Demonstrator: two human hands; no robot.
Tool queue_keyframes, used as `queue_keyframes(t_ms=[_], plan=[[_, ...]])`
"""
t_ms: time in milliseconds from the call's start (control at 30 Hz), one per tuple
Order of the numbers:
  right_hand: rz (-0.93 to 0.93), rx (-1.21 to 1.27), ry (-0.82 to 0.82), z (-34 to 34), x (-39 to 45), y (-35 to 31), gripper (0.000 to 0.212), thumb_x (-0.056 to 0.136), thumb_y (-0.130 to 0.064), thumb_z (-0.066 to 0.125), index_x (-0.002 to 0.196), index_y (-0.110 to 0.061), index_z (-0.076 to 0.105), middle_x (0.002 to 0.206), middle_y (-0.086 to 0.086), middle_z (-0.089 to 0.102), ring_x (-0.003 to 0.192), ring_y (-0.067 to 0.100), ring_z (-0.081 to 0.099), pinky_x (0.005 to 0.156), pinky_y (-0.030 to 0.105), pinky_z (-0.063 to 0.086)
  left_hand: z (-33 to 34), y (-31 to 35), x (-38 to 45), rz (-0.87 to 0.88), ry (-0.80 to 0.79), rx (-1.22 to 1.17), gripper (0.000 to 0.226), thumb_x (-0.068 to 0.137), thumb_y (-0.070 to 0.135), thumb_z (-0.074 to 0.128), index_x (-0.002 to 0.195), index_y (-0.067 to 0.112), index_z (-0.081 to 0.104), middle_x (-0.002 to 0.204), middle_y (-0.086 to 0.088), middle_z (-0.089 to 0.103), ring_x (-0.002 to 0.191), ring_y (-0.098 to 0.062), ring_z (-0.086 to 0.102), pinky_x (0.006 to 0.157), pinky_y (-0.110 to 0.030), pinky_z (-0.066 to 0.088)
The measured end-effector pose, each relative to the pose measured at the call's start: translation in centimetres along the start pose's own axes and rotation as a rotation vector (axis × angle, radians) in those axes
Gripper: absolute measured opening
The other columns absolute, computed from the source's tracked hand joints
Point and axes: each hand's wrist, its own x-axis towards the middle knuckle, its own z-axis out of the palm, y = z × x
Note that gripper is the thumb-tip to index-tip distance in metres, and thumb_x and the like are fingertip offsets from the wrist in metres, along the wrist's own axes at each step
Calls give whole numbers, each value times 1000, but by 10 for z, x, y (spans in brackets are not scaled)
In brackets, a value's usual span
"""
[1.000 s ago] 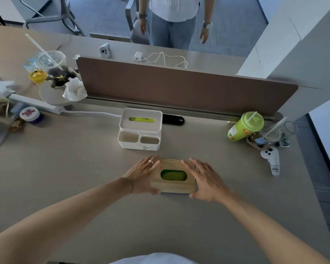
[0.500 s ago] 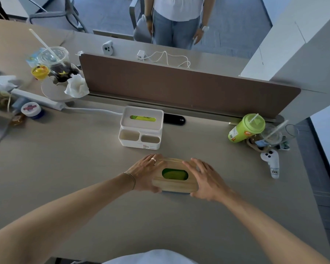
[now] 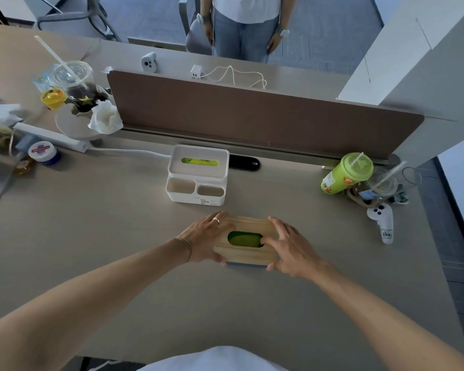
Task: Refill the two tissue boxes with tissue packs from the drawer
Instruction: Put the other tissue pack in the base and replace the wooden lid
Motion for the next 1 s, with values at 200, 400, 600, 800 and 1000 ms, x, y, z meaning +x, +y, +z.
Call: queue_keyframes(t_ms=[200, 400, 600, 800, 1000], plan=[[-3, -16, -22, -1, 3, -2, 65, 79, -53, 78, 135, -33, 53, 167, 19, -1, 152, 38, 16, 124, 43, 19, -1, 5, 4, -10, -41, 73, 89, 66, 63, 79, 139, 30, 40, 153, -9, 27, 139, -28, 32, 103, -38, 46], [-16, -30, -14, -3, 8, -2, 66, 74, -55, 81, 130, -34, 55, 167, 17, 4, 150, 37, 21, 123, 42, 22, -6, 8, 12, -32, -76, 86, 93, 62, 61, 81, 138, 31, 38, 150, -10, 29, 130, -30, 43, 106, -39, 43], [-42, -32, 22, 7, 6, 4, 92, 78, -55, 76, 153, -33, 28, 169, 17, -6, 155, 33, 5, 125, 43, 15, 5, 4, 3, -19, -43, 101, 117, 75, 59, 76, 159, 11, 8, 166, -15, 10, 154, -28, 7, 124, -36, 10], [23, 111, 63, 25, 6, 9, 115, 78, -50, 79, 161, -22, 4, 168, -1, -21, 156, 22, 7, 123, 43, 22, 17, 10, 3, -94, -101, 101, 112, 86, 52, 67, 159, 10, -8, 166, -8, -15, 153, -23, -13, 124, -45, 13], [164, 255, 87, 22, 14, 8, 112, 73, -43, 83, 159, -34, 12, 167, 5, -25, 154, 32, 16, 113, 43, 39, 8, 16, 17, -159, -47, 76, 124, 64, 55, 72, 158, 20, -2, 166, -8, 1, 153, -29, -14, 121, -51, 19]])
